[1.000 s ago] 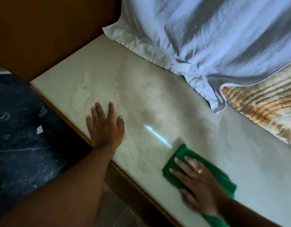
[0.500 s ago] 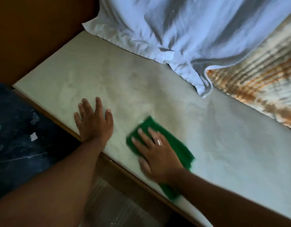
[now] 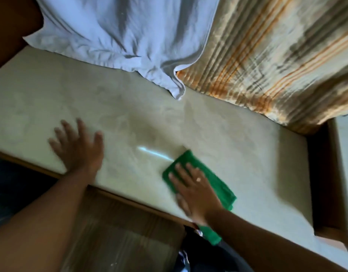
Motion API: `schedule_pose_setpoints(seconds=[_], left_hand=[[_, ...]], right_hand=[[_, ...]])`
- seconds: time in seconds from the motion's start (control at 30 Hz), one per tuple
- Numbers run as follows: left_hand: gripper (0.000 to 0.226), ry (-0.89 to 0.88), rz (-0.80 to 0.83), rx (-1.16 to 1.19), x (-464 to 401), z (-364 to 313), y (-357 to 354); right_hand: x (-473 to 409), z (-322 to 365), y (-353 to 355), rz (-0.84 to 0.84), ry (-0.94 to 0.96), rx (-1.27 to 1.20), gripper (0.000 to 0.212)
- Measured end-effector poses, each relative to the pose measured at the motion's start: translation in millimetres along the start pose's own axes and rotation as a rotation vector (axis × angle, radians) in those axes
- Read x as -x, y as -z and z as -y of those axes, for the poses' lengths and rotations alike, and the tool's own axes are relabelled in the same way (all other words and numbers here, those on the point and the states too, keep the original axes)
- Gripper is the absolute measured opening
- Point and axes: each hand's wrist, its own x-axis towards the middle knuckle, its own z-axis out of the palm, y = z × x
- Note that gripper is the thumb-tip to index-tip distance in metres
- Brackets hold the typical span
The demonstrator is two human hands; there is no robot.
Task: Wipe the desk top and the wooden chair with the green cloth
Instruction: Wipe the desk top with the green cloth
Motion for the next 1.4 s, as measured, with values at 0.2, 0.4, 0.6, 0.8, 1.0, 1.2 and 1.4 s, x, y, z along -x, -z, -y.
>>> schedule_pose_setpoints(seconds=[0.2,0.4,0.6,0.8,1.0,1.2,1.4], left_hand=[[0.069,-0.498,0.099,0.004,114,-113,-33],[0.068,-0.506,0.075,-0.101,108,-113,-46],[0.074,-0.459,0.168,0.001,115,-118,-35],[0.069,-0.458,0.189,0.103,153,-122,-17],[0.078,-0.400,0.331,-0.051,210,-151,-24],[0.038,-0.106,0.265,0.571,232,-166,4],[0.020,0.393,0.205,1.426,264,-96,51]], right_hand=[[81,-166,25,0.051,0.073,0.051,0.056],[-5,-223,53,-0.085,-0.677,-0.024,0.062],[17,-75,20,0.038,0.414,-0.047,0.057],[78,-110,32,-0.181,-0.134,-0.272,0.057],[118,-128,39,0.095,-0.356,-0.209,0.097],[67,-130,68,0.425,-0.260,-0.502,0.045],[40,-88,92,0.427,-0.220,-1.354,0.038]])
